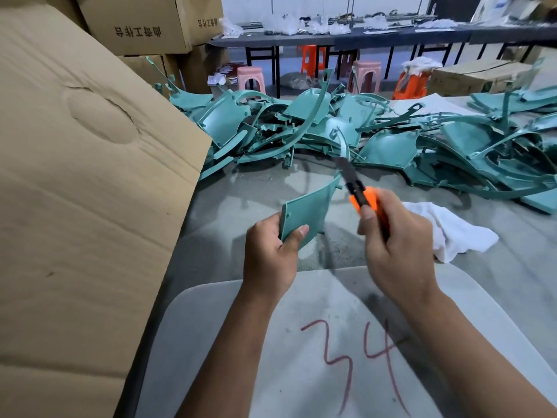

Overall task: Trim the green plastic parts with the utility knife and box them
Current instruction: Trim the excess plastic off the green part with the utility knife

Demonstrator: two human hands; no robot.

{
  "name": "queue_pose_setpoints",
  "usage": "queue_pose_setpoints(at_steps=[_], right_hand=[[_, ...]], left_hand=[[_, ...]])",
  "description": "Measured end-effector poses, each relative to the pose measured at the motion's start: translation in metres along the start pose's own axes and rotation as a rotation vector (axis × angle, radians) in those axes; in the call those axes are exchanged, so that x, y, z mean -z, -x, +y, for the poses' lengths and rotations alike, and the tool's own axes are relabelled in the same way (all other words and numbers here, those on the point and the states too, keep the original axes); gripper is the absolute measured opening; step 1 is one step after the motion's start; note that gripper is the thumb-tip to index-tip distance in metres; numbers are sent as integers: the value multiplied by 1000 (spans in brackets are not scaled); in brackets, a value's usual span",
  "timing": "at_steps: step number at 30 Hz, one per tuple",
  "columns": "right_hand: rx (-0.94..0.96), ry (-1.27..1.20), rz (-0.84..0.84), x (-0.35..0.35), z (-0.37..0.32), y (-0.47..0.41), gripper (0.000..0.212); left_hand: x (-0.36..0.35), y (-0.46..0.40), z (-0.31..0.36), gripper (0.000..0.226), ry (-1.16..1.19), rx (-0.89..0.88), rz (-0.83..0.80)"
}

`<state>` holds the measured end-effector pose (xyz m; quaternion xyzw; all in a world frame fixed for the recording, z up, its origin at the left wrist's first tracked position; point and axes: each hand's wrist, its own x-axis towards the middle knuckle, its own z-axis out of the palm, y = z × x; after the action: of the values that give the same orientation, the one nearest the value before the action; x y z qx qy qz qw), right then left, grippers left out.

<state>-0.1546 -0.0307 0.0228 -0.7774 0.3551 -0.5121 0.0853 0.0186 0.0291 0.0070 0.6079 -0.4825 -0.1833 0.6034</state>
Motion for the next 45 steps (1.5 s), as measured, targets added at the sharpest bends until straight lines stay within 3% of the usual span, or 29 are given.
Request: queue_pose_setpoints(at_steps=[2, 5, 8, 12, 15, 17, 20, 28, 33, 38, 45], right_hand=[[145, -104, -137, -6, -14, 4, 16], [139, -154, -209, -6, -11, 4, 20], [-33, -25, -130, 1, 11, -1, 17], [-329, 195, -40, 8, 35, -8, 13], [-106, 9, -4, 11, 21, -6, 16], [106, -93, -104, 10, 4, -3, 21], [177, -87, -184, 3, 0, -3, 21], [-201, 242, -20, 16, 55, -11, 7], [-379, 334, -1, 17, 63, -12, 10], [-122, 82, -19, 7, 21, -4, 9], [65, -68, -203, -18, -38, 14, 28]], left_hand=[[0, 1, 0, 27, -5, -18, -10], [3, 2, -2, 22, -18, -68, 4], [13, -2, -8, 16, -111, -135, 39], [19, -6, -11, 16, -91, -95, -11], [19, -6, -12, 24, -70, -75, -26], [18, -5, -10, 22, -53, -59, -39], [21, -4, -4, 14, 31, 2, -80], [53, -8, -1, 25, 183, 133, -308], [67, -12, -3, 25, 253, 183, -196], [61, -15, -6, 12, 135, 107, 68], [34, -9, -3, 21, -206, -171, 154]])
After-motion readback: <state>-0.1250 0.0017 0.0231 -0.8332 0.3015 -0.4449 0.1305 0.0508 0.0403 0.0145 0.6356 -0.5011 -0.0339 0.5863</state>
